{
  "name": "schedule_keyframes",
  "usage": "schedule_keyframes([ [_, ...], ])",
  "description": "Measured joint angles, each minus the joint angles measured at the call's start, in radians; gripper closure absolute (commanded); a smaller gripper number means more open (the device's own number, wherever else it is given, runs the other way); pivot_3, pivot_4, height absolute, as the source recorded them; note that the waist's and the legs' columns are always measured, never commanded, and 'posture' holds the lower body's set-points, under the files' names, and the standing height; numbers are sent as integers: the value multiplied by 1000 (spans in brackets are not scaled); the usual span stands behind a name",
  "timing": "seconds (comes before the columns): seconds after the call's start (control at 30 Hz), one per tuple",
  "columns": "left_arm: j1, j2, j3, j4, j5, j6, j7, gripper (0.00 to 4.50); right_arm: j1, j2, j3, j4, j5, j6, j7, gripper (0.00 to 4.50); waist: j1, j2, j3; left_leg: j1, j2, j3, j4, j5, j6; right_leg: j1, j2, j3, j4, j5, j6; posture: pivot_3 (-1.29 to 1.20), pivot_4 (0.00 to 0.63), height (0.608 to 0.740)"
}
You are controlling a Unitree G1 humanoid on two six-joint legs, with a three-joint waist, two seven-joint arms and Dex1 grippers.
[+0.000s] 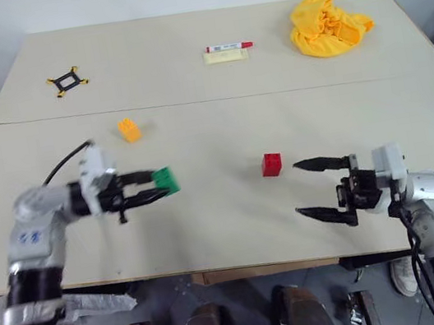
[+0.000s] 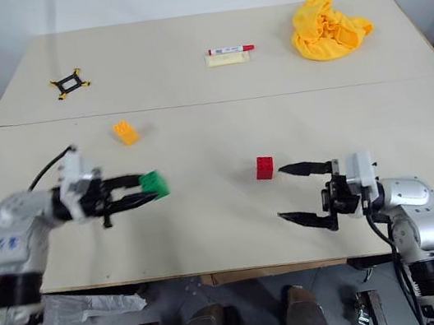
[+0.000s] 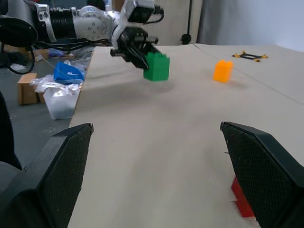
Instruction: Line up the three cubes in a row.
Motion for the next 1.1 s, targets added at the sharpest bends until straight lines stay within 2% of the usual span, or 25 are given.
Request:
schedule_keyframes([
  [0.1,-145,-95,-91,169,90,-94,-5,3020,-7,-16,-22,-9,-1,-1,-23,0,2,-1,0,0,-2,1,-1,0,0,0,1,0,-1,0,0,0,150,740],
  [0.17,-228,-167,-131,382,153,-178,-4,3020,1,-29,-42,2,-9,-3,-27,0,-3,-1,0,-1,-2,3,-2,0,0,-1,3,-1,-3,0,0,0,150,740],
  [0.33,-347,-239,-174,701,255,-336,-4,3020,9,-35,-57,-8,-14,-6,-44,0,-11,-3,1,-1,-1,3,-2,0,0,-2,4,-1,-2,0,0,0,150,740],
  [0.6,-428,-257,-160,882,308,-472,0,3020,89,-31,-72,-70,-18,-22,-92,0,-6,-4,1,-1,0,2,-1,0,0,-2,2,-1,-2,0,1,0,150,740],
  [0.63,-436,-259,-159,897,314,-478,-4,2670,95,-31,-72,-76,-18,-22,-99,0,-5,-4,1,-1,0,2,-1,0,0,-1,2,-1,-2,0,1,0,150,740],
  [0.87,-416,-228,-78,881,280,-504,-77,618,79,-13,-39,-99,-18,-18,-122,0,-12,-4,1,-1,2,2,-1,0,0,-2,2,-1,-1,0,1,0,150,740],
  [0.93,-337,-176,-17,755,218,-478,-108,19,49,1,-16,-96,-19,-3,-133,0,-27,-4,1,-1,3,2,-2,0,0,-2,2,-1,-1,0,1,0,150,740],
  [1.0,-237,-135,30,622,165,-436,-114,19,27,13,-3,-89,-19,14,-149,0,-33,-4,1,0,3,1,-2,0,0,-2,2,-1,0,0,0,0,150,740],
  [1.1,-4,-85,130,358,86,-345,-29,19,-18,50,8,-59,-16,23,-171,0,-47,-3,1,-1,3,-2,-1,0,0,-2,1,-1,1,0,0,0,150,740],
])
